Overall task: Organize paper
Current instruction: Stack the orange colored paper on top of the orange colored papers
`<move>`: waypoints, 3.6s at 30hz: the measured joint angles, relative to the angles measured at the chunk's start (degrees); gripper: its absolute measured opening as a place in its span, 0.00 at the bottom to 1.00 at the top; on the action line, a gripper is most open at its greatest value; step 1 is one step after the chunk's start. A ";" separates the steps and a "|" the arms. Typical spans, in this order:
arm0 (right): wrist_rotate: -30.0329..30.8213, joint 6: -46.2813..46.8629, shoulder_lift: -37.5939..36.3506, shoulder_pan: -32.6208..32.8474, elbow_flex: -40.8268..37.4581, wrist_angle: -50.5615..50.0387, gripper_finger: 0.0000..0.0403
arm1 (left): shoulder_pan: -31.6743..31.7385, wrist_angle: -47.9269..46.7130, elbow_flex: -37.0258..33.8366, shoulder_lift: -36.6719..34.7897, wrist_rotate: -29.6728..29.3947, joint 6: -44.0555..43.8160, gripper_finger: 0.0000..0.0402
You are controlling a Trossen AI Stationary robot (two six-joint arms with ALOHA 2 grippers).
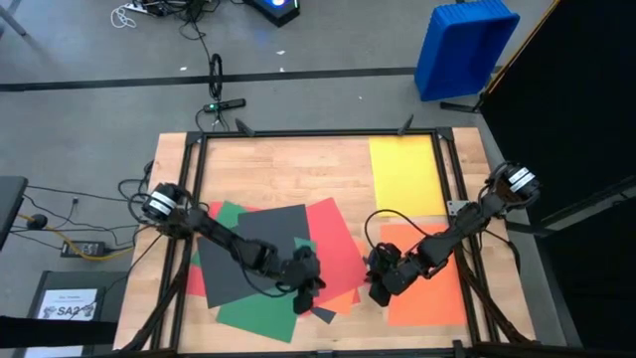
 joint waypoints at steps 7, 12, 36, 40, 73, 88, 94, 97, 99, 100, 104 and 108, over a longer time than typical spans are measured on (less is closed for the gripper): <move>2.42 -1.61 -0.14 -5.96 1.28 -7.80 0.21 | 0.92 0.51 0.02 0.03 -3.11 1.68 0.00; -1.19 -4.41 -0.14 -12.35 1.29 -13.42 0.26 | 3.49 -1.25 0.02 0.02 -3.18 2.03 0.00; -12.39 -9.71 3.42 -20.76 1.35 -8.83 0.53 | 7.14 -6.62 -0.16 0.65 -0.92 4.33 0.00; -12.99 -10.07 2.46 -20.80 1.21 -8.68 0.52 | 7.16 -8.58 -0.18 0.65 -0.93 4.24 0.00; -25.25 -11.55 1.48 -20.71 1.20 4.28 0.44 | 6.92 -15.56 -0.11 0.54 -0.53 -0.04 0.00; -18.16 -4.38 1.22 -13.44 0.91 8.55 0.49 | 6.92 -15.60 -0.11 0.54 -0.44 -0.04 0.00; -13.42 -4.70 1.28 -15.08 -0.97 14.29 0.49 | 6.91 -14.90 -0.16 0.62 -0.41 -0.04 0.00; -13.22 -4.96 1.30 -16.87 -1.59 15.39 0.47 | 6.90 -14.82 -0.16 0.65 -0.40 -0.04 0.00; -13.22 -5.28 1.30 -17.86 -1.96 15.86 0.46 | 6.90 -14.82 -0.16 0.65 -0.40 -0.04 0.00; -13.22 -5.34 1.30 -18.26 -2.28 16.15 0.46 | 6.92 -14.81 -0.16 0.65 -0.40 -0.06 0.00; -13.47 -4.76 1.33 -19.41 -3.74 17.99 0.44 | 6.90 -14.82 -0.16 0.63 -0.40 -0.20 0.00; -13.91 -3.57 1.33 -19.60 -4.44 18.01 0.39 | 6.90 -14.79 -0.18 0.64 -0.40 -0.15 0.00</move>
